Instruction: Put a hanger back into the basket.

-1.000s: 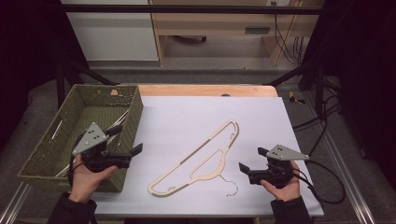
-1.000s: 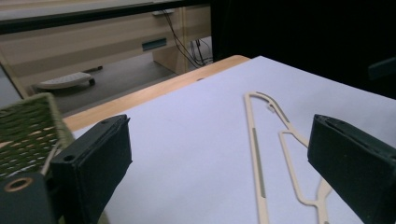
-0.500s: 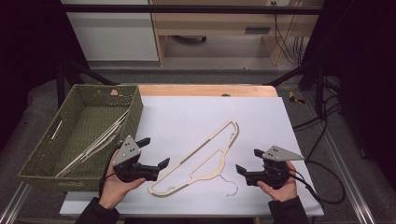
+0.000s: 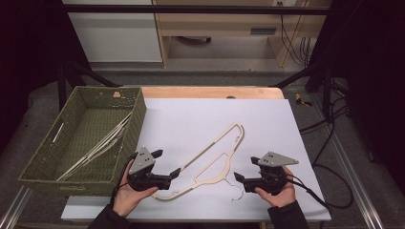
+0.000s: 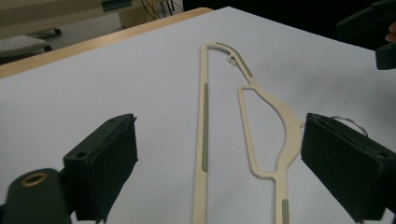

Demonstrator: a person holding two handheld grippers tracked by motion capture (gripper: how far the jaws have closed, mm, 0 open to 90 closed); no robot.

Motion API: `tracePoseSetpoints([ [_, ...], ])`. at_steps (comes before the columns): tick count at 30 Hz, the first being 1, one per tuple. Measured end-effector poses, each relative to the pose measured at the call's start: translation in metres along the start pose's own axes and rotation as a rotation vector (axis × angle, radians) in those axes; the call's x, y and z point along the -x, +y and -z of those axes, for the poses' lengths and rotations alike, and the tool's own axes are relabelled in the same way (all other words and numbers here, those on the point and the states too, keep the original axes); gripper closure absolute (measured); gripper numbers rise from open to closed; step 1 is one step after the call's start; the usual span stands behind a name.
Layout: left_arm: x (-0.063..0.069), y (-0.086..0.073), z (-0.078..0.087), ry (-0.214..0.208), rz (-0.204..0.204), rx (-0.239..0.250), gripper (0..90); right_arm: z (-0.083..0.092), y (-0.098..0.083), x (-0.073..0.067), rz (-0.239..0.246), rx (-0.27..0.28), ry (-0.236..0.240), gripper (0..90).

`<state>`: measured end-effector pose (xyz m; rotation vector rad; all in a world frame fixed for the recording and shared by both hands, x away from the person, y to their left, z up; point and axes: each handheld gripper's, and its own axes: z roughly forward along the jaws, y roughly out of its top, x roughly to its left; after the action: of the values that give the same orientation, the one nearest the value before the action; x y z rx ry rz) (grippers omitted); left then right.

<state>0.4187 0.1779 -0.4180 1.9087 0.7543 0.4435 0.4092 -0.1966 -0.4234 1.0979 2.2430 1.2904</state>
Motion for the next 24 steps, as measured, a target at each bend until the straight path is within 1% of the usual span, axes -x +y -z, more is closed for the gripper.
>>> tracePoseSetpoints([
  [1, 0.000, -0.002, -0.001, 0.004, 0.000, -0.004, 17.8, -0.003, -0.001, -0.001, 0.002, -0.007, 0.000, 16.3],
  [2, 0.000, -0.003, -0.003, 0.005, -0.009, -0.005, 16.7, -0.005, -0.002, -0.002, 0.001, -0.019, 0.001, 16.3],
  [3, 0.000, -0.005, -0.004, 0.008, -0.010, -0.002, 16.5, -0.007, -0.002, -0.003, 0.005, -0.024, 0.006, 16.4],
  [4, 0.000, -0.006, -0.005, 0.013, -0.008, -0.009, 16.9, -0.009, -0.003, -0.005, 0.003, -0.029, 0.009, 16.5],
  [6, 0.000, -0.008, -0.006, 0.003, -0.023, -0.015, 18.5, -0.014, -0.005, -0.007, 0.005, -0.048, 0.013, 16.5],
  [7, 0.000, -0.009, -0.007, 0.002, -0.032, -0.020, 22.2, -0.016, -0.006, -0.008, 0.002, -0.054, 0.017, 16.7],
  [8, 0.001, -0.009, -0.007, 0.004, -0.042, -0.020, 22.8, -0.019, -0.007, -0.009, 0.003, -0.061, 0.021, 17.0],
  [9, 0.001, -0.010, -0.008, -0.007, -0.039, -0.018, 23.3, -0.022, -0.008, -0.010, 0.003, -0.069, 0.023, 17.3],
  [11, 0.002, -0.011, -0.009, -0.006, -0.047, -0.023, 23.2, -0.029, -0.012, -0.011, 0.008, -0.099, 0.023, 18.3],
  [12, 0.003, -0.011, -0.010, -0.013, -0.045, -0.024, 23.3, -0.031, -0.013, -0.011, 0.012, -0.106, 0.022, 19.6],
  [13, 0.004, -0.011, -0.010, -0.014, -0.040, -0.024, 23.3, -0.035, -0.015, -0.012, 0.019, -0.120, 0.023, 21.3],
  [14, 0.005, -0.011, -0.011, -0.012, -0.040, -0.026, 23.2, -0.038, -0.017, -0.013, 0.017, -0.135, 0.026, 22.2],
  [15, 0.006, -0.011, -0.012, -0.017, -0.036, -0.028, 23.2, -0.041, -0.018, -0.013, 0.023, -0.149, 0.025, 24.8],
  [16, 0.008, -0.011, -0.013, -0.022, -0.025, -0.031, 23.2, -0.044, -0.020, -0.013, 0.024, -0.160, 0.021, 28.2],
  [18, 0.009, -0.011, -0.013, -0.023, -0.029, -0.035, 23.7, -0.048, -0.022, -0.013, 0.038, -0.179, 0.015, 33.1],
  [19, 0.010, -0.011, -0.014, -0.014, -0.033, -0.037, 24.5, -0.052, -0.024, -0.012, 0.047, -0.183, 0.009, 38.0],
  [21, 0.012, -0.011, -0.015, -0.010, -0.030, -0.034, 24.5, -0.055, -0.025, -0.014, 0.032, -0.195, 0.010, 44.4],
  [24, 0.013, -0.012, -0.015, -0.020, -0.016, -0.029, 24.0, -0.057, -0.026, -0.013, 0.038, -0.205, 0.007, 53.5],
])
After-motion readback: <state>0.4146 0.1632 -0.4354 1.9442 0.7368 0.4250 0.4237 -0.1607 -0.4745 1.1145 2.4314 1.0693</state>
